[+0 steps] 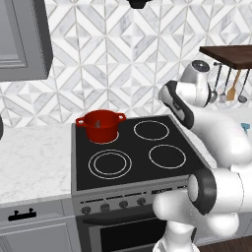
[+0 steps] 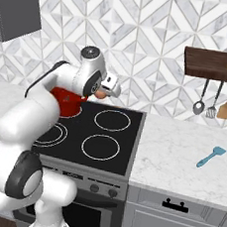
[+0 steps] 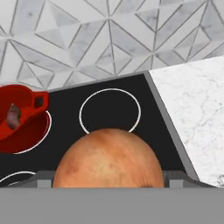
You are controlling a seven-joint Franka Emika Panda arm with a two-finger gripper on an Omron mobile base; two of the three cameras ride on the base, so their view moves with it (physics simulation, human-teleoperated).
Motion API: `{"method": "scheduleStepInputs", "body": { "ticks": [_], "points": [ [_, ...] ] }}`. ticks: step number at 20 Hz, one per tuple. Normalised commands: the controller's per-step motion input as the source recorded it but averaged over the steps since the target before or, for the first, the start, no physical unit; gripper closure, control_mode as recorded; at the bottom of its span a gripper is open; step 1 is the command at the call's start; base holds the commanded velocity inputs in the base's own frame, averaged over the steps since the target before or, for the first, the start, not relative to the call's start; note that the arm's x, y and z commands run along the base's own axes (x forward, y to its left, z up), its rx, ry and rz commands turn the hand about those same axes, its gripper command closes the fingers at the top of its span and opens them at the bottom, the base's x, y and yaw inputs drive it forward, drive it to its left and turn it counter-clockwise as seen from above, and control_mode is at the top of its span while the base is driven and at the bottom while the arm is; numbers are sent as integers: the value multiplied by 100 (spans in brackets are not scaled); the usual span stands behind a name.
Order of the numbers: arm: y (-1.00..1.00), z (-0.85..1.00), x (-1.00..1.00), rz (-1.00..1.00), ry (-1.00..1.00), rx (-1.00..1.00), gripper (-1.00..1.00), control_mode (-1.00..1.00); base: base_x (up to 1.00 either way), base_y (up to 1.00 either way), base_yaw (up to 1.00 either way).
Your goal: Put the potato and onion in the pot. Retrieve the spatula and lightly stir the vegetables in the pot.
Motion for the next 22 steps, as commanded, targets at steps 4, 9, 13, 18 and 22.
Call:
{"method": "scheduleStepInputs", "body": {
  "ticks": [4,9,13,18,22],
  "points": [
    [100,2,1,12,0,0,100,-100,0,0,0],
    [100,-5,22,5,0,-3,100,-100,0,0,0],
    [100,-18,39,1,2,-2,100,-100,0,0,0],
    [91,-32,45,0,7,-1,100,-100,0,0,0],
    [65,-39,55,0,13,0,100,-100,0,0,0]
  ]
}}
